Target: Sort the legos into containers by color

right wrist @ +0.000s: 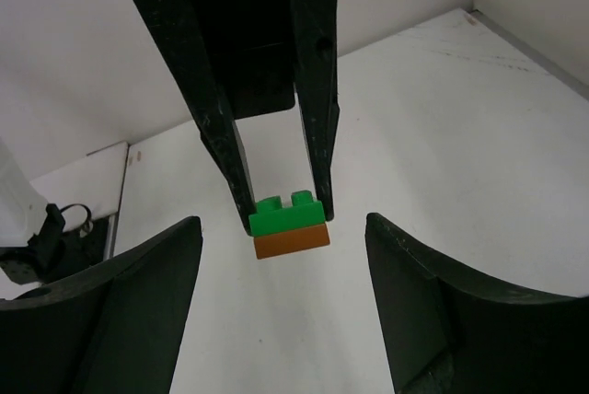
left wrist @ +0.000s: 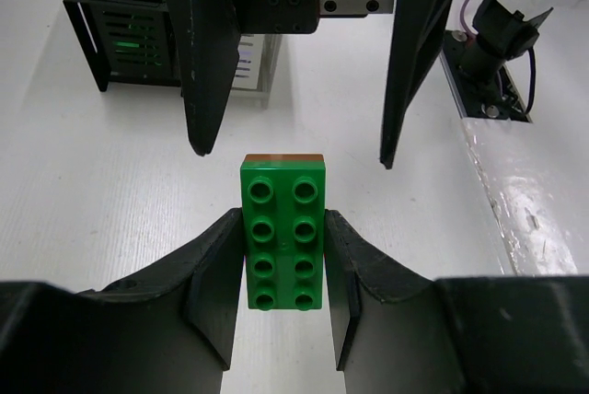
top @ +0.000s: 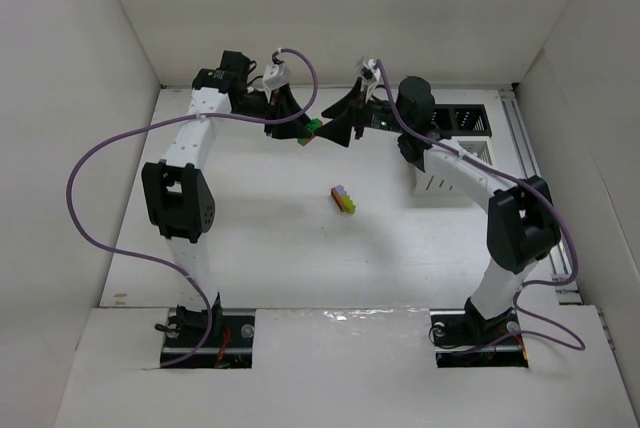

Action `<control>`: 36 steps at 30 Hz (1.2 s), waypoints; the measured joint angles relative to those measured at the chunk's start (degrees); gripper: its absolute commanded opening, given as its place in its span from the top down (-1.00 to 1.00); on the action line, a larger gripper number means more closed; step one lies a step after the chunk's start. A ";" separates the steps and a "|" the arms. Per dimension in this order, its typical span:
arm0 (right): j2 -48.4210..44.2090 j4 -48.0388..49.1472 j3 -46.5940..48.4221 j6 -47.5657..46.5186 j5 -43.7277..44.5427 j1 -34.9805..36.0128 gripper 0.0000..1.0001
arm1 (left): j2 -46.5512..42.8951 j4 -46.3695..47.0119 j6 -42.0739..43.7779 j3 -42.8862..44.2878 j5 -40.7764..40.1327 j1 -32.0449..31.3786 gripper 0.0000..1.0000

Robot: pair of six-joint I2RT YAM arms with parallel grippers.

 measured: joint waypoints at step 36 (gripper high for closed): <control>-0.63 -0.17 -3.98 -8.52 -5.88 0.81 0.41 | -1.62 -5.60 5.20 -0.07 0.22 -2.40 0.95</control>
